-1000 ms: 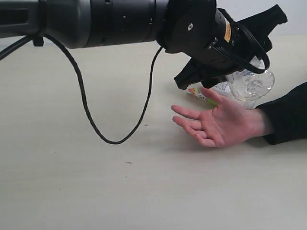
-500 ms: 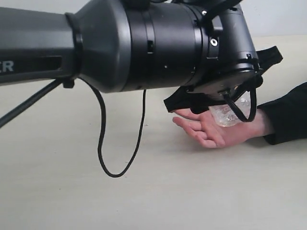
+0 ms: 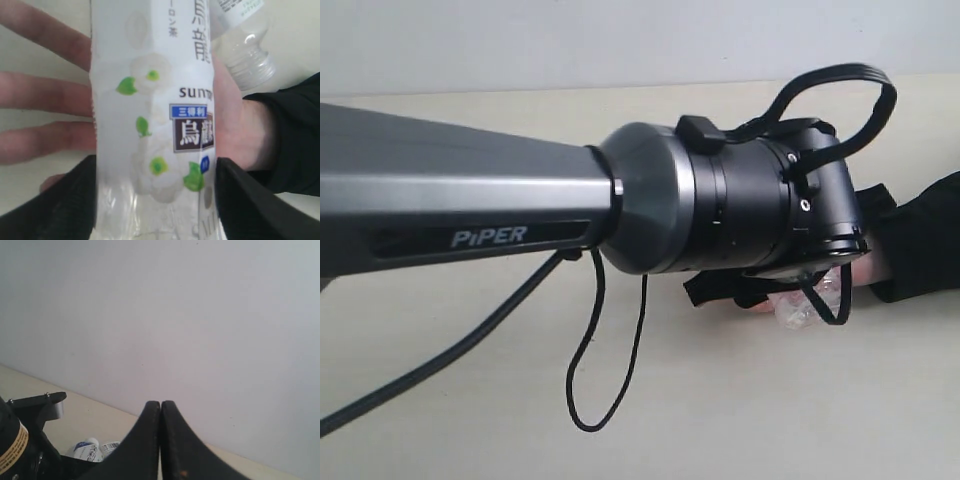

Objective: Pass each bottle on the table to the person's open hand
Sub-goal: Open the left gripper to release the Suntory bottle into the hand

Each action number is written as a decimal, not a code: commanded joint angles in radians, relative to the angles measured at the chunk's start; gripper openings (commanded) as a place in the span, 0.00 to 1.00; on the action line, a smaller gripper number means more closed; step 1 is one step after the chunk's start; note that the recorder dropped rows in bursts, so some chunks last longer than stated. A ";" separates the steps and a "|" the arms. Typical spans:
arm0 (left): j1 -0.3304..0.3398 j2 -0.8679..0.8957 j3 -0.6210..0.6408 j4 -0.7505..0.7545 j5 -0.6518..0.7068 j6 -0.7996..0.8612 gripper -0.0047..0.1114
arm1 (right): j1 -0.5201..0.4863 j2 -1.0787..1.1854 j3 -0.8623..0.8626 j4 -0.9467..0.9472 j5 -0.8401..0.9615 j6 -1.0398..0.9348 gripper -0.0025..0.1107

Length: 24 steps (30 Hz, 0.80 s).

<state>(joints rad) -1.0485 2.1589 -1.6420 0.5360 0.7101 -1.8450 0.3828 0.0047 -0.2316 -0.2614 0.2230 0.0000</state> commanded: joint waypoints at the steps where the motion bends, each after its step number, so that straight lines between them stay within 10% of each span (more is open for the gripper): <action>1: 0.001 0.006 0.000 -0.054 -0.033 -0.039 0.04 | 0.001 -0.005 0.004 0.000 -0.004 0.000 0.02; 19: 0.003 0.064 0.000 0.072 -0.094 -0.200 0.04 | 0.001 -0.005 0.004 -0.002 -0.004 0.000 0.02; 24: 0.003 0.071 0.000 0.084 -0.094 -0.200 0.17 | 0.001 -0.005 0.004 -0.002 -0.004 0.000 0.02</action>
<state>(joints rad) -1.0467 2.2184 -1.6420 0.6039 0.6249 -2.0384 0.3828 0.0047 -0.2316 -0.2614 0.2230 0.0000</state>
